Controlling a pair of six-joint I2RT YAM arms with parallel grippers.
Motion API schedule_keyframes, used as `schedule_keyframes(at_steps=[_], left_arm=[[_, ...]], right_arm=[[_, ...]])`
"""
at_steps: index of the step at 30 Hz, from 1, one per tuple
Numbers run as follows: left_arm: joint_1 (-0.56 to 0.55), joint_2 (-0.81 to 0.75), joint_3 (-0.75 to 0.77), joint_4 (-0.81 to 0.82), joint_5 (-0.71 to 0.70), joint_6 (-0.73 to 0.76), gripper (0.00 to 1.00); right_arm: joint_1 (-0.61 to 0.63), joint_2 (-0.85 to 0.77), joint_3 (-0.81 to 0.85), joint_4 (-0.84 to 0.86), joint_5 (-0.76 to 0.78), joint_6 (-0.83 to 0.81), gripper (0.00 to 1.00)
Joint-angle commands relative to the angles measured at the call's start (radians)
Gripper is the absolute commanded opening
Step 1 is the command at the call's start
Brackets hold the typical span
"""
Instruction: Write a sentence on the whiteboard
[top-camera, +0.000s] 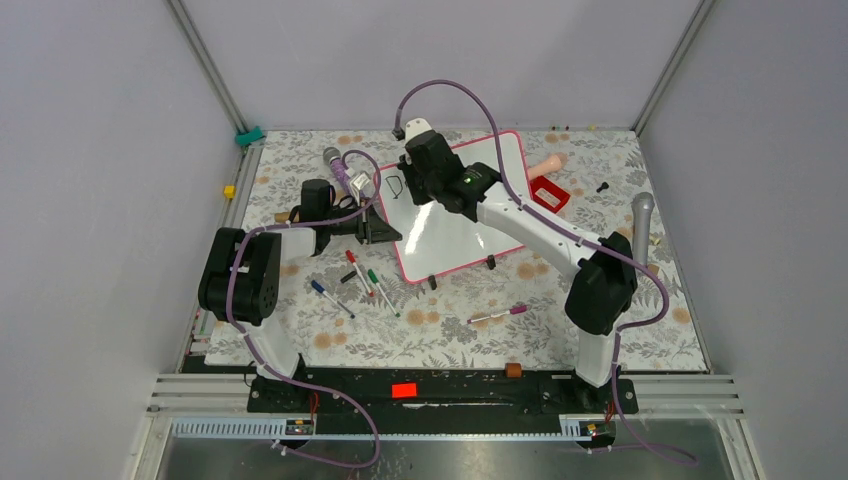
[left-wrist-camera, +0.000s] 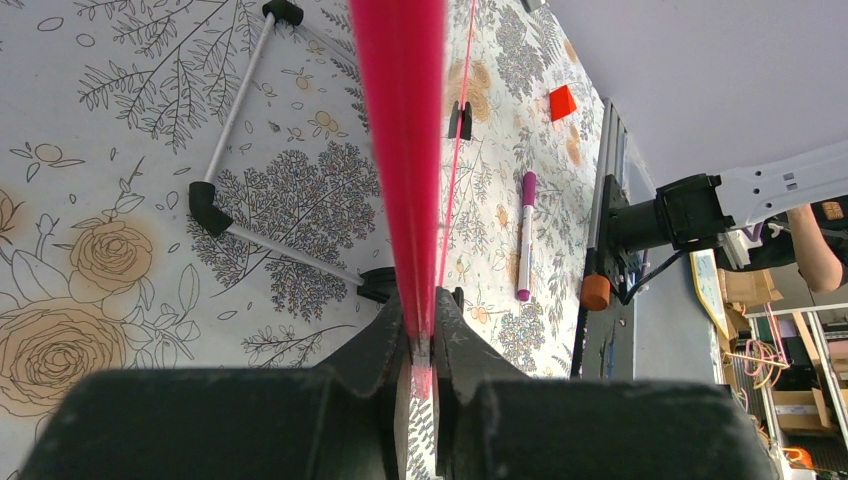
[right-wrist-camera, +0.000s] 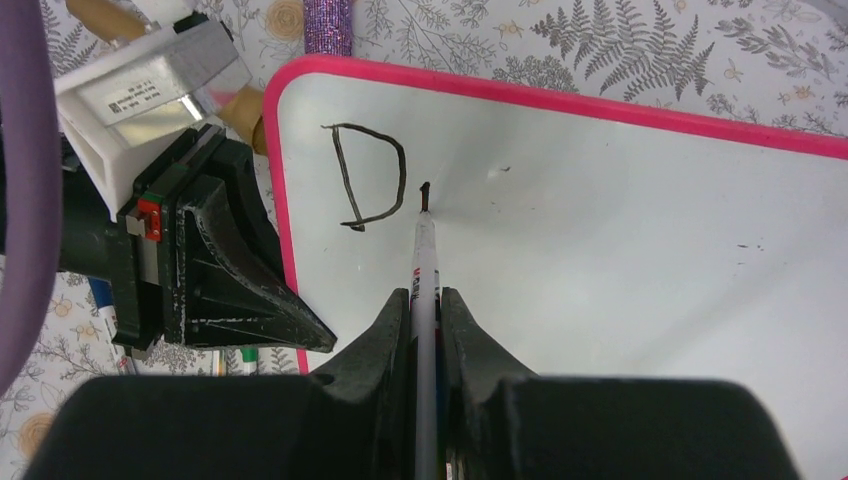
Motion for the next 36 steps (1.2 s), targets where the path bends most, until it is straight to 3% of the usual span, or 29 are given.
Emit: schedule_keyframes(at_steps=[1, 12, 36], left_arm=[[-0.001, 0.037, 0.012, -0.026, -0.117, 0.042, 0.00], [-0.002, 0.035, 0.011, -0.031, -0.122, 0.046, 0.00], [-0.001, 0.033, 0.012, -0.038, -0.130, 0.050, 0.00]], right_arm=[[0.003, -0.033, -0.038, -0.026, -0.002, 0.014, 0.00], [0.004, -0.020, -0.017, -0.027, 0.009, 0.011, 0.00], [0.002, 0.099, 0.192, -0.122, 0.111, -0.031, 0.00]])
